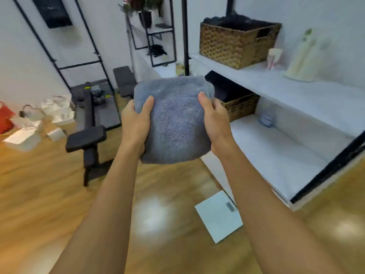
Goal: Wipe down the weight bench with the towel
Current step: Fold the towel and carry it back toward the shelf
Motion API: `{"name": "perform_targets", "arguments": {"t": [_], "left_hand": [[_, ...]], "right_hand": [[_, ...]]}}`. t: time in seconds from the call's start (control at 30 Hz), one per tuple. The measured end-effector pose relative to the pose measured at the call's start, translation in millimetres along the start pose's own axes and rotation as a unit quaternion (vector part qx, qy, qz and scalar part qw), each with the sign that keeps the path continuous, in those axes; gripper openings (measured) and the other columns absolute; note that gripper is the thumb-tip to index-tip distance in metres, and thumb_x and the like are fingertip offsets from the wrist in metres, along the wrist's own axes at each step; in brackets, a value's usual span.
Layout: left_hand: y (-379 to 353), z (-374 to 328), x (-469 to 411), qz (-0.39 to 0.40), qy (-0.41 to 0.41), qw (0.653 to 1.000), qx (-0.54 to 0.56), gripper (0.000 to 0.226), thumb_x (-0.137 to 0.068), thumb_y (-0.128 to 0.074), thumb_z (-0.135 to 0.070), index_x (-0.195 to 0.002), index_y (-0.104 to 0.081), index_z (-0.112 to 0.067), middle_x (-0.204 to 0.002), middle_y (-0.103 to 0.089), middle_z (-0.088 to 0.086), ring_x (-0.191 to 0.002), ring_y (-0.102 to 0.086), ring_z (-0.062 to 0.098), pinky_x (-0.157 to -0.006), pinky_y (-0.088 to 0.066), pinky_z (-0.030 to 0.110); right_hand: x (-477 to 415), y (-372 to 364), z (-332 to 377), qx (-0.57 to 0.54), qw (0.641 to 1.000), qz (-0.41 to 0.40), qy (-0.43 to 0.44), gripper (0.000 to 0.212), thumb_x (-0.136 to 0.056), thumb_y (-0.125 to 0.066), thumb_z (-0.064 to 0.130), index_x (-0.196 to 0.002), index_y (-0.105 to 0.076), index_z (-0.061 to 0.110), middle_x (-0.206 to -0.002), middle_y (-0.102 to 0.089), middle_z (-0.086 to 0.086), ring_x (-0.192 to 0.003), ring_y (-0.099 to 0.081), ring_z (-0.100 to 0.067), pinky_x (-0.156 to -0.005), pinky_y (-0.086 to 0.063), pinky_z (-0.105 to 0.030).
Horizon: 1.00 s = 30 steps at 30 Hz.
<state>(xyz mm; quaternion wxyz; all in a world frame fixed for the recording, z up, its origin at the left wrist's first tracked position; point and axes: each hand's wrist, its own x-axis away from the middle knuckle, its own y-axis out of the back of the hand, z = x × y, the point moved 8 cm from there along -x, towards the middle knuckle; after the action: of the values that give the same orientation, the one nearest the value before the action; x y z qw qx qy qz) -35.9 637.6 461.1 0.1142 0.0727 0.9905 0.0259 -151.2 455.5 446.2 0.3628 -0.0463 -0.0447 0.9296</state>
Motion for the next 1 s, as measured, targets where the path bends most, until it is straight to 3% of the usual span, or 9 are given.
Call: {"name": "perform_targets", "arguments": {"t": [0.1,0.2,0.3,0.43,0.53,0.63,0.73,0.87,1.0], "left_hand": [[-57,23,-31,0.097,0.014,0.995,0.013,0.031,-0.089,-0.064,-0.037,-0.099,-0.064,-0.008,-0.093,-0.070,0.001,-0.082,-0.067,0.010,-0.072,-0.056,0.032],[-109,45,-59,0.175,0.028,0.984,0.014,0.024,-0.089,-0.063,-0.039,-0.093,-0.063,-0.015,-0.095,-0.070,0.000,-0.090,-0.068,0.015,-0.079,-0.057,0.035],[-153,69,-85,0.238,0.022,0.971,-0.013,0.025,-0.090,-0.060,-0.043,-0.099,-0.062,-0.019,-0.099,-0.069,-0.004,-0.093,-0.066,0.009,-0.083,-0.055,0.033],[-213,105,-123,0.320,0.004,0.946,-0.045,0.033,-0.094,-0.053,-0.044,-0.108,-0.059,-0.014,-0.103,-0.066,-0.004,-0.097,-0.064,0.012,-0.086,-0.052,0.035],[-257,132,-139,0.376,-0.022,0.923,-0.073,0.035,-0.092,-0.054,-0.045,-0.114,-0.059,-0.018,-0.105,-0.066,-0.005,-0.099,-0.063,0.014,-0.086,-0.052,0.036],[-309,164,-147,0.420,-0.017,0.904,-0.074,0.037,-0.090,-0.061,-0.039,-0.122,-0.056,-0.023,-0.112,-0.065,-0.009,-0.102,-0.061,0.009,-0.085,-0.048,0.028],[-369,203,-150,0.465,-0.002,0.884,-0.056,0.043,-0.088,-0.065,-0.036,-0.127,-0.055,-0.021,-0.116,-0.062,-0.009,-0.104,-0.059,0.008,-0.088,-0.046,0.024],[-460,258,-140,0.530,0.016,0.847,-0.040,0.036,-0.088,-0.066,-0.032,-0.121,-0.056,-0.019,-0.107,-0.061,-0.010,-0.097,-0.059,0.008,-0.077,-0.045,0.017],[-541,296,-125,0.569,0.007,0.821,-0.042,0.032,-0.090,-0.057,-0.015,-0.122,-0.056,-0.019,-0.101,-0.062,-0.005,-0.091,-0.059,0.013,-0.081,-0.048,0.028]], "right_hand": [[-19,31,-16,0.010,0.996,-0.092,-0.013,0.035,-0.091,-0.057,0.052,-0.105,-0.063,0.020,-0.107,-0.068,0.004,-0.097,-0.065,-0.010,-0.085,-0.053,-0.033],[-42,52,-36,-0.002,0.988,-0.154,-0.015,0.036,-0.094,-0.054,0.050,-0.111,-0.061,0.019,-0.105,-0.066,0.007,-0.094,-0.063,-0.006,-0.074,-0.049,-0.026],[-68,66,-57,-0.010,0.978,-0.205,-0.029,0.039,-0.095,-0.052,0.051,-0.120,-0.058,0.022,-0.112,-0.065,0.008,-0.100,-0.063,-0.008,-0.082,-0.052,-0.029],[-106,85,-86,-0.014,0.959,-0.282,-0.030,0.030,-0.096,-0.052,0.049,-0.112,-0.059,0.024,-0.111,-0.066,0.006,-0.101,-0.064,-0.009,-0.087,-0.053,-0.033],[-125,100,-113,-0.014,0.935,-0.349,-0.052,0.031,-0.098,-0.051,0.046,-0.110,-0.059,0.018,-0.106,-0.065,0.005,-0.095,-0.063,-0.007,-0.077,-0.050,-0.028],[-142,121,-146,-0.003,0.907,-0.413,-0.080,0.028,-0.099,-0.048,0.045,-0.102,-0.058,0.019,-0.101,-0.065,0.006,-0.090,-0.062,-0.005,-0.071,-0.046,-0.026],[-159,150,-185,-0.004,0.875,-0.473,-0.107,0.024,-0.099,-0.047,0.046,-0.100,-0.058,0.025,-0.101,-0.064,0.008,-0.093,-0.061,-0.005,-0.076,-0.048,-0.029],[-180,203,-238,0.005,0.830,-0.542,-0.131,0.027,-0.099,-0.046,0.047,-0.112,-0.056,0.026,-0.106,-0.063,0.008,-0.099,-0.060,-0.009,-0.083,-0.049,-0.032],[-207,258,-279,-0.007,0.798,-0.584,-0.153,0.025,-0.099,-0.046,0.047,-0.117,-0.054,0.031,-0.109,-0.061,0.010,-0.103,-0.059,-0.011,-0.088,-0.047,-0.035]]}}
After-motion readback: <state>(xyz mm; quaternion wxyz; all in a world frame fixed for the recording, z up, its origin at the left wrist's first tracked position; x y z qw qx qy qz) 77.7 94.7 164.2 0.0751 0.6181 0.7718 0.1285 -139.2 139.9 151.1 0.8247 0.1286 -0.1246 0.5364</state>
